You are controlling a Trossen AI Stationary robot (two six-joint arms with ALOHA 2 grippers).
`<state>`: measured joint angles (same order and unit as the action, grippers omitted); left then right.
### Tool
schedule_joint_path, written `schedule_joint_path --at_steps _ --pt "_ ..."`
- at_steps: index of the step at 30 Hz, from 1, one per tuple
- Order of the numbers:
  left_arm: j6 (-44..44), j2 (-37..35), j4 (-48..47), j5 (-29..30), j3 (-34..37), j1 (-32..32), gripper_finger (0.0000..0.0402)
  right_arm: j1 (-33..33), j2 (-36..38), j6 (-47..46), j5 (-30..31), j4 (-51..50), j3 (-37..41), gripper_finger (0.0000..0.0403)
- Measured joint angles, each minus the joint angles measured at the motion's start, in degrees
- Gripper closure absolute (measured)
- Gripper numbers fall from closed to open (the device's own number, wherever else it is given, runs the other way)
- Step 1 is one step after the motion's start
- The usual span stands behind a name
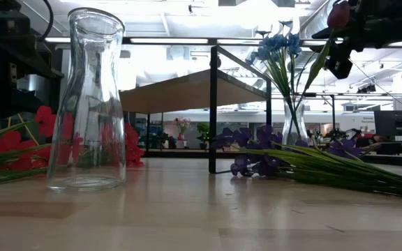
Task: Pick and place flowers into a vace then onto a shelf
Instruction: Put the blue flowers into the top transparent vase, then put the violet flowers into the top transparent vase
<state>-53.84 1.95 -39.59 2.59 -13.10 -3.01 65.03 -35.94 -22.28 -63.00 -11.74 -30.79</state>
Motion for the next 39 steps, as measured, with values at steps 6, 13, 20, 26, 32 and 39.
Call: schedule_joint_path --at_steps 6,13,20,26,32,39 --pt "0.0 0.0 0.0 0.0 0.0 0.0 0.0025 0.0 0.0 -1.7 -0.8 0.0 0.0 0.0249" --pt "0.0 0.0 0.0 0.0 0.0 0.0 0.0025 0.0 0.0 -2.1 -1.5 0.2 0.0 0.0186" --pt "0.0 0.0 0.0 0.0 0.0 0.0 0.0025 0.0 0.0 -2.9 -0.6 4.2 0.0 0.0172" --pt "0.0 0.0 0.0 0.0 0.0 0.0 0.0025 0.0 0.0 -6.1 -1.0 8.7 0.0 0.0171" --pt "0.0 0.0 0.0 0.0 0.0 0.0 0.0025 0.0 0.0 -12.3 -1.5 18.3 0.0 0.0171" --pt "0.0 0.0 0.0 0.0 0.0 0.0 0.0025 0.0 0.0 -20.5 -2.6 30.9 0.0 0.0171"
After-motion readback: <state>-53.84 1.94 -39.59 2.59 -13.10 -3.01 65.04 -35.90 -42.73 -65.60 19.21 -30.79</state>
